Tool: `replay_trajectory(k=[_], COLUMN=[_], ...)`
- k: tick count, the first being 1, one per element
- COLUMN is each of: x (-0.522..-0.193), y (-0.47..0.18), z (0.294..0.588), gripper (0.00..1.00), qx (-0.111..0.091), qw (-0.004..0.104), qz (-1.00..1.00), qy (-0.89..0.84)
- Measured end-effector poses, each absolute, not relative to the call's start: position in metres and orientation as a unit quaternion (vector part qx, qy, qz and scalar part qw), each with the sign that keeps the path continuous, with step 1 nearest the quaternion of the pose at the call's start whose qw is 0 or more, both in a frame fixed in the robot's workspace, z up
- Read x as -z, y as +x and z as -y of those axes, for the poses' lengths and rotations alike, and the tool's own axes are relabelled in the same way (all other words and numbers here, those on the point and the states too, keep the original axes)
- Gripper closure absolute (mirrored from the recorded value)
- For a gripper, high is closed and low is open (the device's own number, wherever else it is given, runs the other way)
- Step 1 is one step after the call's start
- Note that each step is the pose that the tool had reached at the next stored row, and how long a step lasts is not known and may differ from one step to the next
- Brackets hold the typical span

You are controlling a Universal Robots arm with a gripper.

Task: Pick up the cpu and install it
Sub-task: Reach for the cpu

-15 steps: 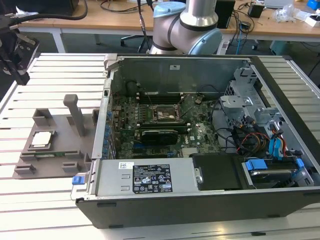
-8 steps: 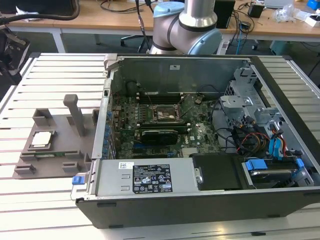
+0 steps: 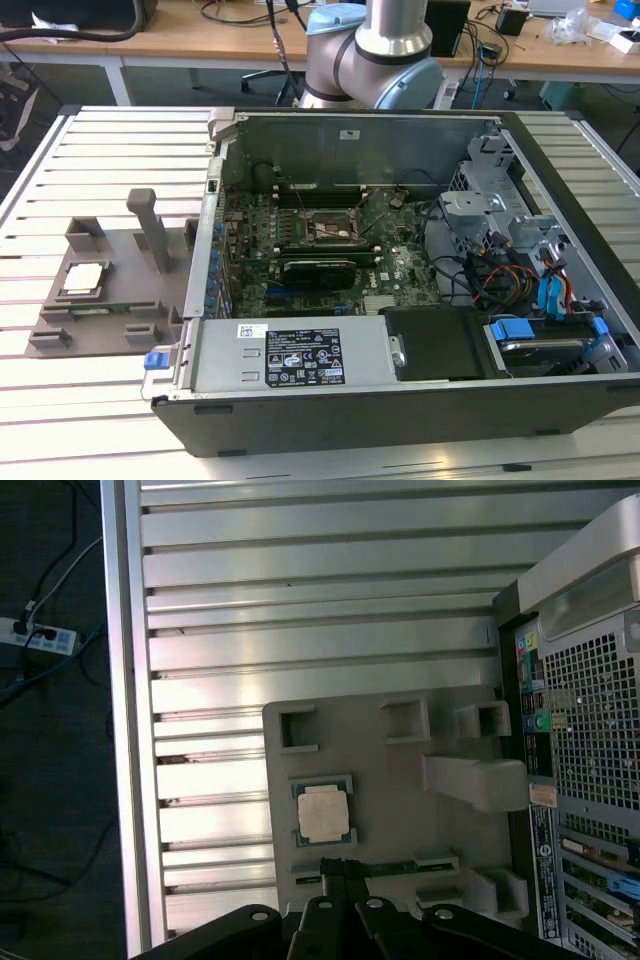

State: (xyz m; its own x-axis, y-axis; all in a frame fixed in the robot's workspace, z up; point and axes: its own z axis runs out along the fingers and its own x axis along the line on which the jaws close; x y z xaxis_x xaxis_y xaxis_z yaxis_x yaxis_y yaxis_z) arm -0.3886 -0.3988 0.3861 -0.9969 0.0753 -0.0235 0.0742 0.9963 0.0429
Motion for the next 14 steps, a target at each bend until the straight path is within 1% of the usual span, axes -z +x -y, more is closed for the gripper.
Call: replay_trajectory(k=[14], x=[-0.3855], y=[-0.3967], z=[0.3989], gripper=[0.89], qx=[-0.021], qw=[0.013], qz=[-0.999], qy=[0.037])
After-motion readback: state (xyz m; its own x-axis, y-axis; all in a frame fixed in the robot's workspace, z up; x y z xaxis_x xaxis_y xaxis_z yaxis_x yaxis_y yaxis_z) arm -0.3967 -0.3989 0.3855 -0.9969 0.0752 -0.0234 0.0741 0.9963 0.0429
